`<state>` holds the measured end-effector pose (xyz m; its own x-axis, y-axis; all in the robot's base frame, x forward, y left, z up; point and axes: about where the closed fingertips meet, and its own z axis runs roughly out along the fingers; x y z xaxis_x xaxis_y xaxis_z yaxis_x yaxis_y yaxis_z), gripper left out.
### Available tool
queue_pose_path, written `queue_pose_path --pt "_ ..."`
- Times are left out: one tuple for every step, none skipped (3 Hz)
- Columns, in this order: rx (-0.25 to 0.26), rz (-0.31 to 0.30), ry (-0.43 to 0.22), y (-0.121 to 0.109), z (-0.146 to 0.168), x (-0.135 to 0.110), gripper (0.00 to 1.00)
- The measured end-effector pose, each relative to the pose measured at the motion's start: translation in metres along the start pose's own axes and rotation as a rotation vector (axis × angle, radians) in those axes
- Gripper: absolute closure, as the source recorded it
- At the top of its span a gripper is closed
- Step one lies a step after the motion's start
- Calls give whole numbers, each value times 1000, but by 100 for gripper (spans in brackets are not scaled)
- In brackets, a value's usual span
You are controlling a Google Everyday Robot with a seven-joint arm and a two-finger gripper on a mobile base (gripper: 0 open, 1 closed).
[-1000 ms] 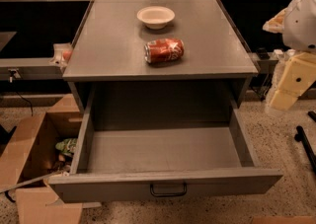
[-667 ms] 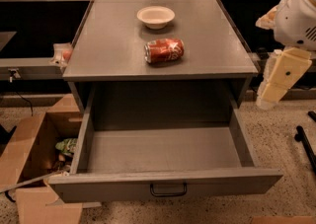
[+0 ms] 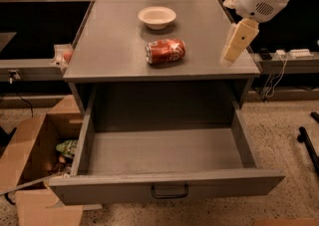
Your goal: Place coke can into top drawer
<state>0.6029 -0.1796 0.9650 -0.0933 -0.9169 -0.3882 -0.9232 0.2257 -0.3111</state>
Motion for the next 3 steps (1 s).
queue_pose_path --pt "-16 35 -149 -43 50 -17 0" --pt "-15 38 -157 -47 58 -20 0" --pt "-11 50 -185 -58 85 -31 0"
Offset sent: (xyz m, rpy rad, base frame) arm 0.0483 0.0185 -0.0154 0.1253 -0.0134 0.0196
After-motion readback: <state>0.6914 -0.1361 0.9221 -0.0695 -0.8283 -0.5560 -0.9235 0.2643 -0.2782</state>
